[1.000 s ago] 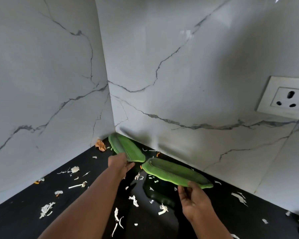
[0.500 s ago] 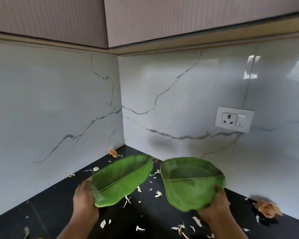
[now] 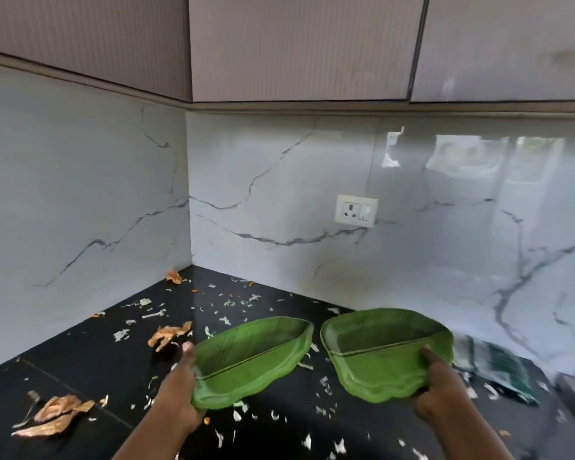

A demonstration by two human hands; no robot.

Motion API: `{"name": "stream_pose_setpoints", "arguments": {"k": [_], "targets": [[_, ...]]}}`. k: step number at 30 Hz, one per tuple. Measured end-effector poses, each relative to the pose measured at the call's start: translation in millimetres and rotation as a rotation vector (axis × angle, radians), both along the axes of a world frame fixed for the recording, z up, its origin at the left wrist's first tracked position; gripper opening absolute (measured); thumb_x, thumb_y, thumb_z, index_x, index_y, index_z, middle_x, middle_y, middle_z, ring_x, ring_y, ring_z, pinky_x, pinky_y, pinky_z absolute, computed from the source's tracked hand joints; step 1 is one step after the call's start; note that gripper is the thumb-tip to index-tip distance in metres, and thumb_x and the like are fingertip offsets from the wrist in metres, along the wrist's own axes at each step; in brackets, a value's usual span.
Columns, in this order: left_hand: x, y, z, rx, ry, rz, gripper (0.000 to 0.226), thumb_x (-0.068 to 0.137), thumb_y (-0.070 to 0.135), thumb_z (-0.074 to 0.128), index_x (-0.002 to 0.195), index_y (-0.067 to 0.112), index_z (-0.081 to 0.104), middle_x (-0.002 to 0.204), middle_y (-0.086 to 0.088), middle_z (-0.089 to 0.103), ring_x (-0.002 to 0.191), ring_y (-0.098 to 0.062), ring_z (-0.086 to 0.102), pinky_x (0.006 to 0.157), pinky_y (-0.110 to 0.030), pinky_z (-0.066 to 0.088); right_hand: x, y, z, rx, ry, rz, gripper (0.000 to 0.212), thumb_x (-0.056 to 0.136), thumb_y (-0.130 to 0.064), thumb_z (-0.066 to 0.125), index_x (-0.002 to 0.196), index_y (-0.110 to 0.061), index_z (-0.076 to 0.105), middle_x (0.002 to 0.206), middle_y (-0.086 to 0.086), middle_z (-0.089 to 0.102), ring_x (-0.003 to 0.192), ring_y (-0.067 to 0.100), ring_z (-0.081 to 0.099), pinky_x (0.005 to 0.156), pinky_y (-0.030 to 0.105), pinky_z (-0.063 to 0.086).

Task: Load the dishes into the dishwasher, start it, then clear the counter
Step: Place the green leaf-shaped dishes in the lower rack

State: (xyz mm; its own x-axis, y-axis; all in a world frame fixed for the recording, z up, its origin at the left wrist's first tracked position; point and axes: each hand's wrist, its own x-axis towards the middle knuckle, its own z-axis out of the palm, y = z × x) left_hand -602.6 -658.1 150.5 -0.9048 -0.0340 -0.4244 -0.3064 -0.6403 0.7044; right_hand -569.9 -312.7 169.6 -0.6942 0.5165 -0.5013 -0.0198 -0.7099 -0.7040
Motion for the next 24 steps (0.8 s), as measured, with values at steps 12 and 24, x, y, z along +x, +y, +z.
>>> {"name": "stream_pose_setpoints", "arguments": {"k": [12,24], "targets": [[166,24,-25,0.150,-0.069,-0.420,0.049,0.064,-0.006,0.028,0.101,0.000,0.059,0.072,-0.024,0.070,0.055,-0.042,0.067,0.043,-0.057,0.052,265,16,-71,-0.021,-0.148,-0.291,0.035,0.092,-0.010,0.050,0.127,-0.008,0.050,0.107,0.018,0.061,0.077,0.032,0.059,0.055,0.046,0.055],[412,227,-77,0.213,-0.039,-0.752,0.087,0.006,0.002,0.082,0.093,0.005,0.076,0.099,-0.022,0.072,0.078,-0.042,0.070,0.062,-0.064,0.053,653,153,-83,-0.032,-0.162,-0.669,0.015,0.097,-0.017,0.049,0.107,-0.009,0.056,0.092,0.017,0.064,0.078,0.028,0.059,0.078,0.049,0.052]]}}
